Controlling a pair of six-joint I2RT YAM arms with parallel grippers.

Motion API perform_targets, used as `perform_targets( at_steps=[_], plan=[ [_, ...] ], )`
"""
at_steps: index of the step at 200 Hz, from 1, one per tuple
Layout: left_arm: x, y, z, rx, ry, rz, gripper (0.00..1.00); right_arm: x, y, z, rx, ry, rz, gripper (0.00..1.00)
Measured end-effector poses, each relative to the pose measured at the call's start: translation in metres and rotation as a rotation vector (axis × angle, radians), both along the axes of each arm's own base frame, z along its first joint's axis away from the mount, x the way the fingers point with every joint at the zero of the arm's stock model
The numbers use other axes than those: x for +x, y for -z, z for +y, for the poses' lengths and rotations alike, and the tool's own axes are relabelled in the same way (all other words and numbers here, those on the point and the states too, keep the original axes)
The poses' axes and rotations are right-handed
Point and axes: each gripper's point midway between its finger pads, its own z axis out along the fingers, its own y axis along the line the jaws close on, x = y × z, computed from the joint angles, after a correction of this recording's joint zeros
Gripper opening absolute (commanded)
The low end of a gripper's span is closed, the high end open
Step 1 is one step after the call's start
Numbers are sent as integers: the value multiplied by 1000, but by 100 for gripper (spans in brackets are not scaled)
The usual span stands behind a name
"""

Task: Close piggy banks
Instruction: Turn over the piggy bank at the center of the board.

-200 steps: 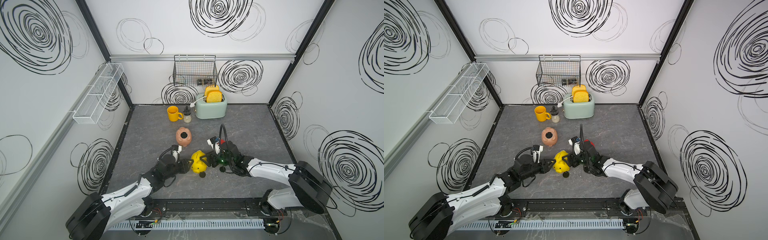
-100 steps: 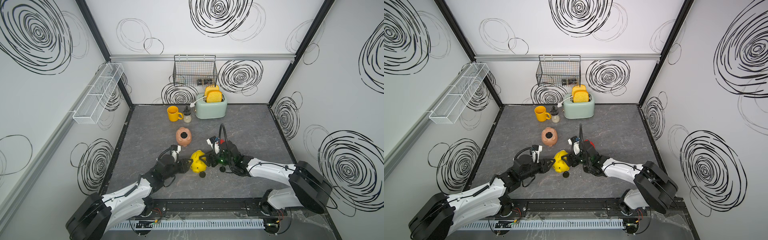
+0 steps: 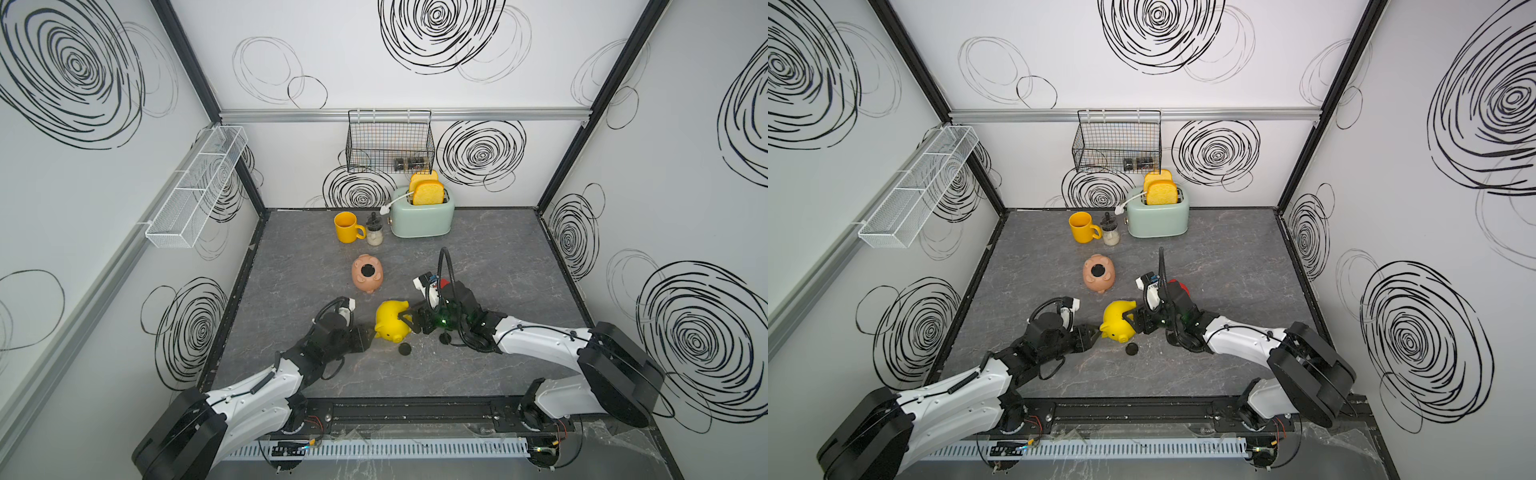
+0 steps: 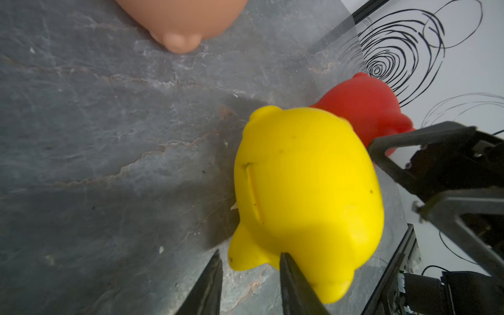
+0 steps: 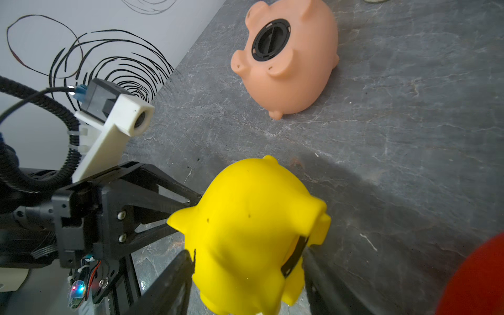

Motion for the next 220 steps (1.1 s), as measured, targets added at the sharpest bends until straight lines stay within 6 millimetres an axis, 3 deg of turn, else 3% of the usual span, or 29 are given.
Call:
perform_targets(
  at_steps=[154,220],
  plan=[
    [-1,6,4,21,-2,19,40,1,-6,6,10,-4,-9,67],
    [14,6,14,40,-29,18,40,-15,-5,18,6,-47,-7,67]
  ],
)
